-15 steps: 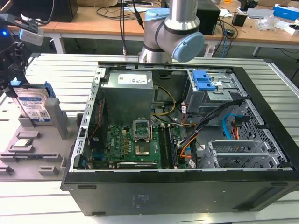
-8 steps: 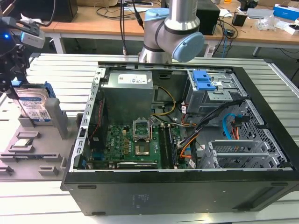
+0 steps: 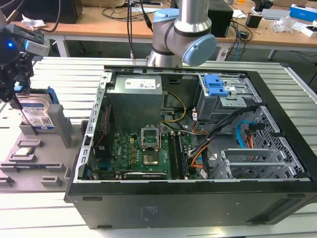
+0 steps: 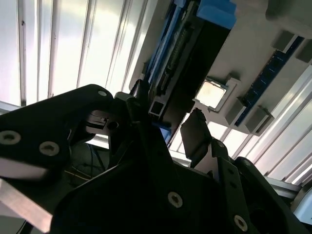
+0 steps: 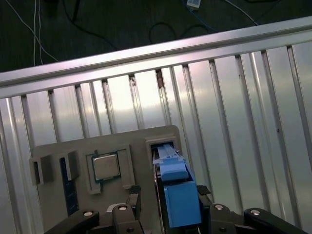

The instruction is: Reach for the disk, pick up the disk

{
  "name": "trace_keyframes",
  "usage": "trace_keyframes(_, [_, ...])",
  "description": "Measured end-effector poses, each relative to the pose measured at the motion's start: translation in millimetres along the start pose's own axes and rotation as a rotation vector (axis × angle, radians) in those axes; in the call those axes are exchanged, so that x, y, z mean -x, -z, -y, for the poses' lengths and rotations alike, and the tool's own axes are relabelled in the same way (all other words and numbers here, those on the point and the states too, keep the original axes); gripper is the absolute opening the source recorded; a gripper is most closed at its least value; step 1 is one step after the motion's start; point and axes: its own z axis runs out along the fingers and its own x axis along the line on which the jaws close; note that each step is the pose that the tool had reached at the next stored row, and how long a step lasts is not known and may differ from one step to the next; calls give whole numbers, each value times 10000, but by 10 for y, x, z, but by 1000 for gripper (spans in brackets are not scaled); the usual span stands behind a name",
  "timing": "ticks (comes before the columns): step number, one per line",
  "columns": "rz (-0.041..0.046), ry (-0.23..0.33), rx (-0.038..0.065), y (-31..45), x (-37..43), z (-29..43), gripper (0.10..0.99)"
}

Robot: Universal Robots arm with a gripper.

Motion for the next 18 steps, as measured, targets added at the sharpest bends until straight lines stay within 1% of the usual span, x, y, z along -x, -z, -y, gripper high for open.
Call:
trace_keyframes(3, [-21, 552, 0, -23, 27, -3, 541])
trace_keyframes(7, [-40, 1009, 1, -39, 59, -8, 541])
trace_keyframes(9, [-41, 1082, -1, -48, 84, -12, 541])
trace_keyframes(17, [-43, 1109, -1, -50, 87, -12, 541])
trace_keyframes(18, [-43, 1110, -1, -50, 87, -12, 459])
